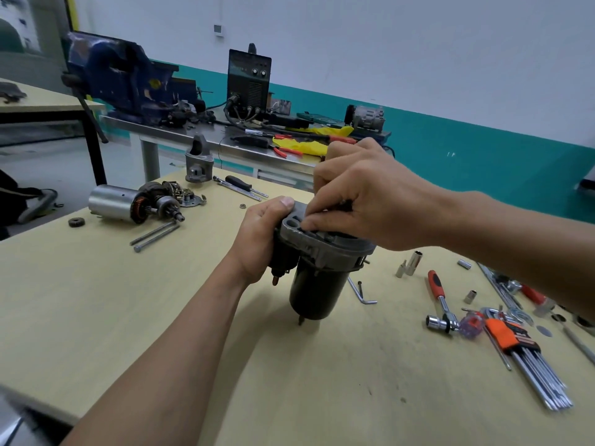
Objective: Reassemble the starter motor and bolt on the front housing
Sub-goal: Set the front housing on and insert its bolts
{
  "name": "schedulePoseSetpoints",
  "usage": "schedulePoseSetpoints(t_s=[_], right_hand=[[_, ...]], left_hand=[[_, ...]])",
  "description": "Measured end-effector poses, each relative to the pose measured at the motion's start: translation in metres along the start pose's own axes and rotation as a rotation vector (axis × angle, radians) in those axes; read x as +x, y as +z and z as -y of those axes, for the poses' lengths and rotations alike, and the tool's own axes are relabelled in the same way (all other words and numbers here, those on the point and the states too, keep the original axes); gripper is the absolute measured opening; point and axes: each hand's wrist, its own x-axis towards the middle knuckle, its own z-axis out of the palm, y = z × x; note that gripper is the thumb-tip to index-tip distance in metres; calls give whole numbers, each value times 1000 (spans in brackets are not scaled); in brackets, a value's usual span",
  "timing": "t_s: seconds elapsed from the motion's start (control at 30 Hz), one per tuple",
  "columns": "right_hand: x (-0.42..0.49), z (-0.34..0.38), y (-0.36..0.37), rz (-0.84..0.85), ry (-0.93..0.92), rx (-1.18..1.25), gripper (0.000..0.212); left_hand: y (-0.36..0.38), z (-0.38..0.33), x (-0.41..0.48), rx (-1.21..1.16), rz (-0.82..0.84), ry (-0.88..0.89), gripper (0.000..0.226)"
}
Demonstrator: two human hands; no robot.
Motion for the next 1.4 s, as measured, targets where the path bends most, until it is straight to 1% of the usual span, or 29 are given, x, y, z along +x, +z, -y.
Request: schedulePoseSetpoints(t_s=[0.07,0.13,0.17,0.23,0.37,0.5,0.63,0.7,0.77,0.83,0.93,1.03,1.13,1.27,1.3,1.33,1.4], right_hand=[[-6,0,4,-102,29,58,38],[-12,0,7,-198,70,118,36],[-15,1,9,-217,90,133,34],[-20,2,12,-197,116,134,30],[-28,9,19,-135,114,60,25],[-34,12,24,-104,83,-21,39],[-34,11,27,-119,93,-2,37],[-34,7,28,-140,89,51,46],[-36,3,29,-158,108,120,65],[-38,-2,28,-161,123,149,79],[-41,-9,27,-149,117,136,86],[-44,-14,27,-139,90,136,85],[-46,-15,28,-152,57,125,79],[-54,-17,27,-169,38,167,69],[-59,-19,27,-221,48,218,64],[-64,-21,27,-313,75,278,56],[-74,-28,29,-557,192,376,36]], left_hand=[[1,-1,0,-11,-2,4,68],[1,-1,-1,-20,-3,10,80],[0,-1,-1,-20,-2,9,83],[0,-1,-1,-12,5,-3,86],[0,0,-2,-15,26,-13,83],[1,-1,-3,-45,1,14,83],[4,-4,-5,-32,-21,29,85],[5,-5,-7,-16,-33,38,85],[7,-6,-8,1,-44,39,86],[9,-6,-9,22,-67,45,86],[12,-3,-10,68,-108,80,81],[14,1,-12,107,-154,99,72],[17,4,-17,118,-202,101,56],[20,8,-20,143,-240,124,60],[20,8,-20,144,-246,126,60],[20,9,-20,144,-253,127,59],[19,10,-20,138,-258,131,59]])
